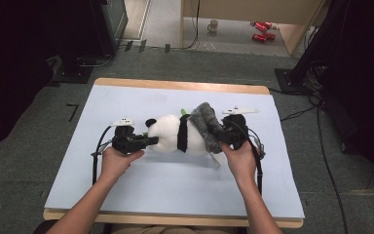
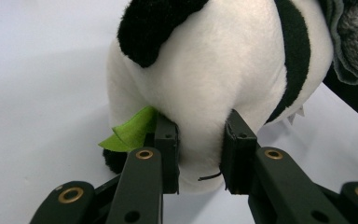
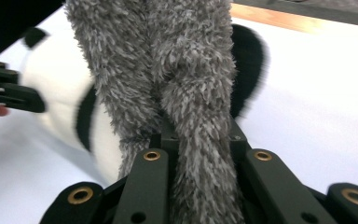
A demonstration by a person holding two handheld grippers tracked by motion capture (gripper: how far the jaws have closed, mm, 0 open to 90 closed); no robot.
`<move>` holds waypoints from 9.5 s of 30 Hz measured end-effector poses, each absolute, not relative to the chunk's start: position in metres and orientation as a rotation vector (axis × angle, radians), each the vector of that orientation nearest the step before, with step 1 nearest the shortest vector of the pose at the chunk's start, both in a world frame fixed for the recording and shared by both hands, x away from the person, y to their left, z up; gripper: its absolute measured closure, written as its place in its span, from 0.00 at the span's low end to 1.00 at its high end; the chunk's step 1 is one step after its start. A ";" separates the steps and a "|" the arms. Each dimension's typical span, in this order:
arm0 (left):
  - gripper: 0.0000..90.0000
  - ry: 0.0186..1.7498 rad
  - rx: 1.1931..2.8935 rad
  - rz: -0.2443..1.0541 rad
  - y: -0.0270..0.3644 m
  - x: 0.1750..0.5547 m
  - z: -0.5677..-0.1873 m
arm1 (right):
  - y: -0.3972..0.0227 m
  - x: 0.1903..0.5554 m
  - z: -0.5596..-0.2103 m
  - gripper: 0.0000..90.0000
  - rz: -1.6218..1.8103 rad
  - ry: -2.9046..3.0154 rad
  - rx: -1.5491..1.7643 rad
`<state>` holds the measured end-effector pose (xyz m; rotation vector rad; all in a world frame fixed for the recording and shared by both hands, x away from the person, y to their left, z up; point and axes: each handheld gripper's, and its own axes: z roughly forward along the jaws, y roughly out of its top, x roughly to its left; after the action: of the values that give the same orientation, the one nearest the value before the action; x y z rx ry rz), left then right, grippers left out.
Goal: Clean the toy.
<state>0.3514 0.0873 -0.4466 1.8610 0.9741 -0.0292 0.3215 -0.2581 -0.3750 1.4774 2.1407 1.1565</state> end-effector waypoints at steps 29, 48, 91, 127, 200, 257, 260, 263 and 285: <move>0.49 0.868 1.874 0.004 0.095 0.353 -0.449 | -0.252 0.312 -0.375 0.86 1.228 2.203 1.464; 0.37 0.751 1.920 0.090 0.087 0.364 -0.478 | -0.256 0.334 -0.378 0.85 1.255 2.155 1.457; 0.80 0.926 1.867 0.057 0.047 0.313 -0.448 | -0.166 0.310 -0.367 0.85 1.357 2.308 1.344; 0.80 1.017 1.817 -0.075 0.062 0.348 -0.460 | -0.255 0.323 -0.380 0.86 1.158 2.087 1.478; 0.76 0.962 1.875 -0.054 0.066 0.364 -0.459 | -0.289 0.310 -0.371 0.87 1.275 2.058 1.508; 0.94 0.964 1.900 0.007 0.063 0.338 -0.469 | -0.153 0.339 -0.402 0.85 1.255 2.342 1.302; 0.94 0.976 1.895 0.001 0.065 0.339 -0.473 | -0.154 0.344 -0.409 0.85 1.234 2.357 1.295; 0.94 0.985 1.896 -0.009 0.067 0.341 -0.473 | -0.161 0.346 -0.408 0.85 1.222 2.345 1.308; 0.94 0.991 1.886 -0.052 0.080 0.362 -0.470 | -0.252 0.349 -0.390 0.86 1.179 2.095 1.501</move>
<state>0.3624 0.0796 -0.4699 1.8858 0.9905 -0.0521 0.3494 -0.2521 -0.3897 1.5013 2.0945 1.1792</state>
